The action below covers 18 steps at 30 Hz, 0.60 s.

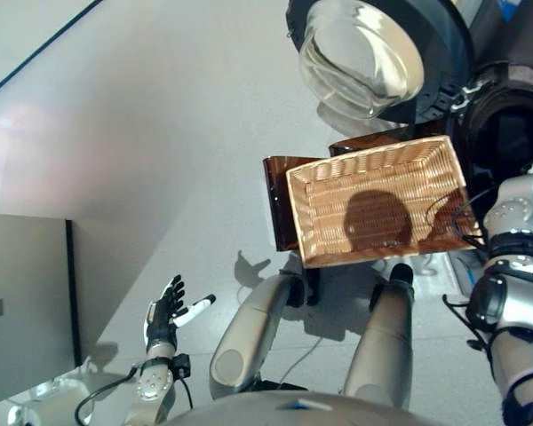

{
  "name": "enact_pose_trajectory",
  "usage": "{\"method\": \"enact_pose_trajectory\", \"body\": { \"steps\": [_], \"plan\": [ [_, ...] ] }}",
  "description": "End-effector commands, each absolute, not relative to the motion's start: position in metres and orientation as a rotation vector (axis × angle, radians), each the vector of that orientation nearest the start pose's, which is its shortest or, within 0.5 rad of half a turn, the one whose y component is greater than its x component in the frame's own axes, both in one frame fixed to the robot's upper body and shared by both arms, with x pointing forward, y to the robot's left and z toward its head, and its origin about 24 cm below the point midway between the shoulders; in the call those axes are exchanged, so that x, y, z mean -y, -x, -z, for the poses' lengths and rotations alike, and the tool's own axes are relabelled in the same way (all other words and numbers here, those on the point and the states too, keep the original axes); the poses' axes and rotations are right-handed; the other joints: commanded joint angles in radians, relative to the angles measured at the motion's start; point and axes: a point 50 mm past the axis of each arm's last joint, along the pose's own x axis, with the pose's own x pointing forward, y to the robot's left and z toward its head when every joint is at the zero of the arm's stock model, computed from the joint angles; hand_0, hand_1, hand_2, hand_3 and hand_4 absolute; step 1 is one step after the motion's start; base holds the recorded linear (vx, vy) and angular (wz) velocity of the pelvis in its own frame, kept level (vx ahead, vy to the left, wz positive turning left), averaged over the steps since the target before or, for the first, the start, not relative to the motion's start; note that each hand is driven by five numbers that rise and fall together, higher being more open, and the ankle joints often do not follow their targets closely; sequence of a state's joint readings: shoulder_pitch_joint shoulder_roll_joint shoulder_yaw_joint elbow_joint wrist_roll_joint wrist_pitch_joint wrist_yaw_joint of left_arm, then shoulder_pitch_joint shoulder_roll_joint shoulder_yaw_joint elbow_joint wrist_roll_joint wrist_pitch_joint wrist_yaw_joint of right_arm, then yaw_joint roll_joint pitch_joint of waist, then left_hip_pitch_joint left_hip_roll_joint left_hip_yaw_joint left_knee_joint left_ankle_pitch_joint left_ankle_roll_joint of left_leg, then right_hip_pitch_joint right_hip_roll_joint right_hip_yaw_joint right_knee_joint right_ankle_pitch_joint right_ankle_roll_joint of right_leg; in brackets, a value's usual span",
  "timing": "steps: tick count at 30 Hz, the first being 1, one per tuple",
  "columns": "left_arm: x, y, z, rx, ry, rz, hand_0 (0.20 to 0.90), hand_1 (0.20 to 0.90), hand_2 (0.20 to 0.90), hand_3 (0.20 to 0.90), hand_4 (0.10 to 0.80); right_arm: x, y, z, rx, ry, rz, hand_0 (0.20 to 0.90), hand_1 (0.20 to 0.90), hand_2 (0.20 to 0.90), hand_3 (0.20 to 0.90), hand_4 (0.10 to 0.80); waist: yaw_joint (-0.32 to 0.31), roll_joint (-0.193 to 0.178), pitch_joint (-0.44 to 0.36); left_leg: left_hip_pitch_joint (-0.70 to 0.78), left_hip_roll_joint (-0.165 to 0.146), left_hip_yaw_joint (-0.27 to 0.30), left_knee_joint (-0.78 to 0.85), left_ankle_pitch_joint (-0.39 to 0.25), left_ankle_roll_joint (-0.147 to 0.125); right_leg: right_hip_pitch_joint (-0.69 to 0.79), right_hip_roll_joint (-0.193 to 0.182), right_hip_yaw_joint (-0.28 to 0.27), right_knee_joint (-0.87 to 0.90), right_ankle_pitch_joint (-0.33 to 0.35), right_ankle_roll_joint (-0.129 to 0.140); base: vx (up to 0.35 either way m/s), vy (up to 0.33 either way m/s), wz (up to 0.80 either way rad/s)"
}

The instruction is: Pick up the clothes and place them into the washing machine

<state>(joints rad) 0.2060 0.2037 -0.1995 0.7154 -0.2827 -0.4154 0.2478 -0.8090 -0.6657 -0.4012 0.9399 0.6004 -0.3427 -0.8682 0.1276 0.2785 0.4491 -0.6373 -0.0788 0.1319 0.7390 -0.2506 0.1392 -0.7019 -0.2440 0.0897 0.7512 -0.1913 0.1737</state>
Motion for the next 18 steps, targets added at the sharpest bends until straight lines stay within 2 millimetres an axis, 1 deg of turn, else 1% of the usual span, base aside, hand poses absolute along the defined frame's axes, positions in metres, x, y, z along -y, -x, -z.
{"method": "enact_pose_trajectory", "body": {
  "steps": [1, 5, 8, 9, 10, 11, 12, 13, 14, 15, 16, 17, 18],
  "plan": [
    [-0.241, -0.111, 0.101, -0.507, -0.133, -0.412, 0.9, 0.9, 0.9, 0.9, 0.8, 0.416, -0.25, -0.277, 0.915, -0.132, 1.446, 0.2, 0.2, 0.2, 0.2, 0.3, -0.046, -0.029, -0.097, -0.036, 0.036, -0.054, -0.012, 0.012, -0.089, 0.0, 0.12, -0.084, -0.004, -0.019, -0.164, 0.032, -0.007, 0.0],
    [-0.239, -0.101, 0.106, -0.544, -0.158, -0.4, 0.9, 0.9, 0.9, 0.9, 0.8, 0.421, -0.248, -0.282, 0.876, -0.024, 1.515, 0.2, 0.2, 0.2, 0.2, 0.3, -0.04, -0.035, -0.099, -0.046, 0.04, -0.049, -0.001, 0.012, -0.079, -0.003, 0.139, -0.068, -0.017, -0.011, -0.174, 0.01, -0.005, -0.05],
    [-0.239, -0.101, 0.105, -0.539, -0.161, -0.405, 0.9, 0.9, 0.9, 0.9, 0.8, 0.418, -0.251, -0.282, 0.86, 0.029, 1.531, 0.2, 0.2, 0.2, 0.2, 0.3, -0.037, -0.035, -0.101, -0.055, 0.039, -0.055, -0.004, 0.018, -0.073, -0.014, 0.157, -0.059, -0.021, -0.008, -0.179, -0.001, -0.011, -0.17],
    [-0.239, -0.101, 0.105, -0.536, -0.159, -0.408, 0.9, 0.9, 0.9, 0.9, 0.8, 0.418, -0.252, -0.279, 0.844, 0.035, 1.525, 0.417, 0.417, 0.417, 0.417, 0.455, -0.037, -0.036, -0.102, -0.058, 0.039, -0.056, -0.008, 0.02, -0.071, -0.017, 0.16, -0.058, -0.022, -0.007, -0.18, -0.001, -0.007, -0.17],
    [-0.239, -0.101, 0.105, -0.535, -0.159, -0.411, 0.9, 0.9, 0.9, 0.9, 0.8, 0.419, -0.252, -0.28, 0.833, 0.054, 1.528, 0.9, 0.9, 0.9, 0.9, 0.8, -0.036, -0.037, -0.104, -0.055, 0.041, -0.057, -0.014, 0.022, -0.071, -0.018, 0.16, -0.057, -0.023, -0.008, -0.181, -0.006, -0.005, -0.11],
    [-0.239, -0.101, 0.104, -0.53, -0.156, -0.417, 0.9, 0.9, 0.9, 0.9, 0.8, 0.42, -0.256, -0.276, 0.779, 0.097, 1.535, 0.9, 0.9, 0.9, 0.9, 0.8, -0.03, -0.038, -0.108, -0.057, 0.039, -0.06, -0.028, 0.031, -0.072, -0.024, 0.161, -0.058, -0.02, -0.004, -0.181, -0.004, 0.008, -0.05],
    [-0.239, -0.101, 0.104, -0.528, -0.153, -0.418, 0.9, 0.9, 0.9, 0.9, 0.8, 0.42, -0.258, -0.278, 0.774, 0.107, 1.525, 0.9, 0.9, 0.9, 0.9, 0.8, -0.029, -0.039, -0.111, -0.056, 0.038, -0.06, -0.036, 0.035, -0.072, -0.026, 0.16, -0.057, -0.022, -0.002, -0.181, 0.0, 0.0, 0.0],
    [-0.238, -0.099, 0.105, -0.535, -0.149, -0.417, 0.9, 0.9, 0.9, 0.9, 0.8, 0.42, -0.261, -0.273, 0.727, 0.145, 1.522, 0.9, 0.9, 0.9, 0.9, 0.8, -0.027, -0.039, -0.114, -0.054, 0.038, -0.059, -0.049, 0.039, -0.072, -0.025, 0.16, -0.056, -0.027, -0.001, -0.181, 0.002, 0.038, -0.03],
    [-0.238, -0.094, 0.107, -0.552, -0.137, -0.428, 0.9, 0.9, 0.9, 0.9, 0.8, 0.428, -0.265, -0.264, 0.573, 0.337, 1.543, 0.9, 0.9, 0.9, 0.9, 0.8, -0.02, -0.043, -0.117, -0.049, 0.035, -0.056, -0.062, 0.047, -0.073, -0.024, 0.158, -0.055, -0.034, 0.006, -0.18, -0.009, 0.035, -0.04],
    [-0.242, -0.095, 0.106, -0.552, -0.138, -0.432, 0.9, 0.9, 0.9, 0.9, 0.8, 0.432, -0.269, -0.265, 0.435, 0.666, 1.481, 0.9, 0.9, 0.9, 0.9, 0.8, -0.012, -0.053, -0.12, -0.046, 0.034, -0.055, -0.072, 0.054, -0.073, -0.022, 0.157, -0.052, -0.041, 0.015, -0.181, -0.016, 0.024, -0.04],
    [-0.243, -0.095, 0.107, -0.554, -0.127, -0.437, 0.9, 0.9, 0.9, 0.9, 0.8, 0.431, -0.272, -0.27, 0.354, 0.965, 1.44, 0.9, 0.9, 0.9, 0.9, 0.8, -0.012, -0.054, -0.12, -0.045, 0.036, -0.054, -0.082, 0.06, -0.074, -0.022, 0.156, -0.052, -0.046, 0.018, -0.182, -0.02, 0.008, -0.07],
    [-0.243, -0.094, 0.106, -0.554, -0.125, -0.438, 0.9, 0.9, 0.9, 0.9, 0.8, 0.427, -0.276, -0.27, 0.321, 1.105, 1.392, 0.9, 0.9, 0.9, 0.9, 0.8, -0.017, -0.049, -0.118, -0.047, 0.035, -0.055, -0.085, 0.064, -0.075, -0.02, 0.155, -0.053, -0.049, 0.021, -0.184, -0.009, 0.006, -0.09],
    [-0.242, -0.093, 0.107, -0.554, -0.123, -0.439, 0.9, 0.9, 0.9, 0.9, 0.8, 0.425, -0.276, -0.271, 0.34, 1.081, 1.414, 0.9, 0.9, 0.9, 0.9, 0.8, -0.022, -0.045, -0.119, -0.048, 0.034, -0.06, -0.087, 0.067, -0.075, -0.02, 0.153, -0.057, -0.049, 0.022, -0.185, 0.001, 0.008, -0.17]
  ]
}}
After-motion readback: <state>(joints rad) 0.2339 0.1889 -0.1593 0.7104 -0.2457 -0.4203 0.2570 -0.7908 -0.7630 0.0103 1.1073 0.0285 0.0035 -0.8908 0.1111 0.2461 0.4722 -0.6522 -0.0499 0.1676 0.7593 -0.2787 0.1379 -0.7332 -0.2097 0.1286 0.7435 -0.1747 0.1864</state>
